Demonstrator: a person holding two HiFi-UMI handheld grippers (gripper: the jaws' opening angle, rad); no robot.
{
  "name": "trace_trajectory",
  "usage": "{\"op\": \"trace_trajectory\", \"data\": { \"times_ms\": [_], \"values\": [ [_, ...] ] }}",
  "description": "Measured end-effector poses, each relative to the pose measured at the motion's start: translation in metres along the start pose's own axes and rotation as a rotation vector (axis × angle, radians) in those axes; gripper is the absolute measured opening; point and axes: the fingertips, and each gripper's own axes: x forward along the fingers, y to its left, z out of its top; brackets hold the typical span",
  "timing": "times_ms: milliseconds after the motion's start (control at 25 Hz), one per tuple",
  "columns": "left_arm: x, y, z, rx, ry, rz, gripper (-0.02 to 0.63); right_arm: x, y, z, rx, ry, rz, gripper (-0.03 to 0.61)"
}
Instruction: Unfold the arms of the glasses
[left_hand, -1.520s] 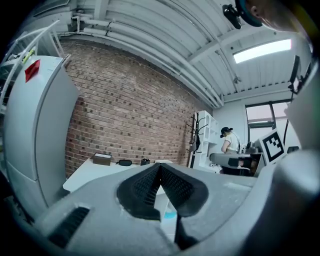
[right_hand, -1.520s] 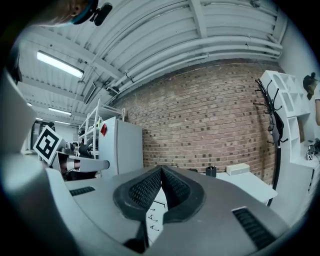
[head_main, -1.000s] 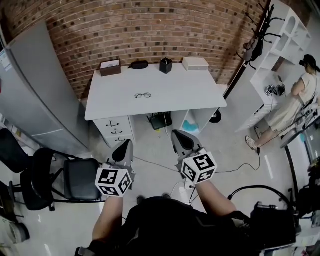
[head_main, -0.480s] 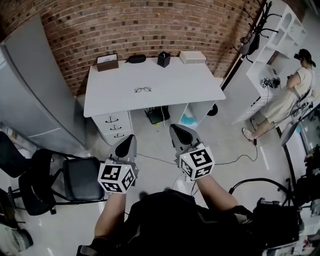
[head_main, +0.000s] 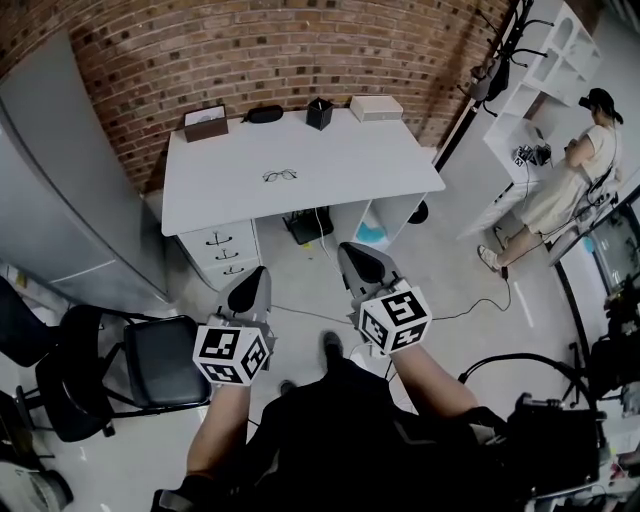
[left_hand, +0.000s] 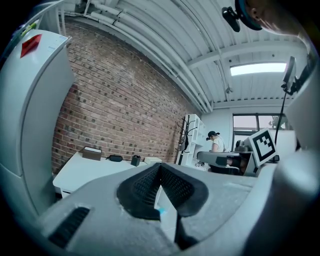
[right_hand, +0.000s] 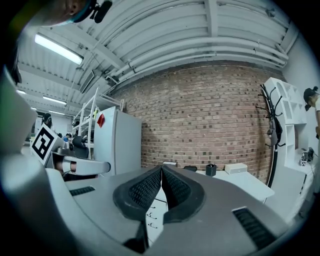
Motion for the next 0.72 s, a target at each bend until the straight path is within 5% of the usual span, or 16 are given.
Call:
{"op": "trace_trajectory", "data": {
  "times_ms": [720],
  "values": [
    [0.075, 0.03, -0.003, -0.003, 0.027, 0.066, 0.009, 0.074, -0.064, -0.007, 0.067, 0.0, 0.051, 0.008]
  ]
}}
